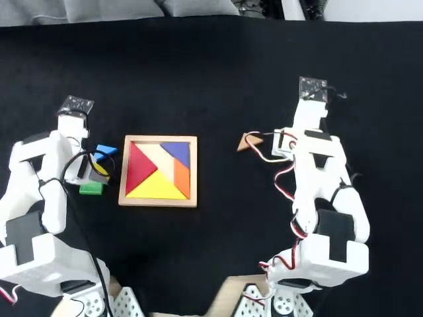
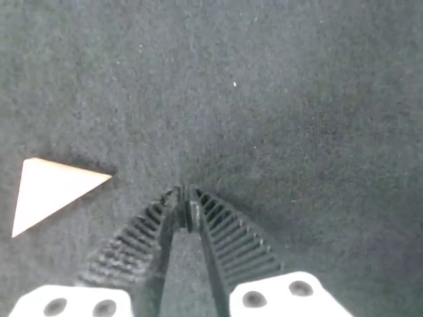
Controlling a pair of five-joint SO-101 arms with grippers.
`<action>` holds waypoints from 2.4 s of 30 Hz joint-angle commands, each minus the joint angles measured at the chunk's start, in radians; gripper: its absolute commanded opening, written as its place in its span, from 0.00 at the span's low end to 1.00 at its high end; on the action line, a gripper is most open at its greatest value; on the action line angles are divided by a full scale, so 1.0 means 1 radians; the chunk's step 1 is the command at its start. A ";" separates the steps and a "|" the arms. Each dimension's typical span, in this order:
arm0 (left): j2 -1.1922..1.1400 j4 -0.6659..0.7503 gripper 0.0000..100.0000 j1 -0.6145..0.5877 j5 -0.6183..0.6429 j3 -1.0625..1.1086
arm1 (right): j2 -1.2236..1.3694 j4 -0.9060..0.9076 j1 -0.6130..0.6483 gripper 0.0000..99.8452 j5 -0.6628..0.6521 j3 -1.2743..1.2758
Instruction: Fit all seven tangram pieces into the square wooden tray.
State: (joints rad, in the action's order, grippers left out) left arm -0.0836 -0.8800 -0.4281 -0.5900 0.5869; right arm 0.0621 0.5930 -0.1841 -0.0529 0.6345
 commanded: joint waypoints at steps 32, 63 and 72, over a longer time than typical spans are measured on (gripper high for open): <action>0.018 -0.339 0.16 0.176 0.133 -0.254 | -0.004 -0.017 0.020 0.01 -0.009 -0.048; -0.146 -0.021 0.16 0.532 0.331 -0.346 | -0.004 -0.017 0.018 0.01 -0.009 -0.050; -0.224 -0.089 0.16 0.530 0.327 -0.435 | -0.004 -0.011 0.018 0.01 -0.009 -0.058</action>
State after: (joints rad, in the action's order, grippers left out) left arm -0.3138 -0.9567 0.0951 -0.2647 0.2217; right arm 0.0621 0.5930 -0.1841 -0.0529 0.6345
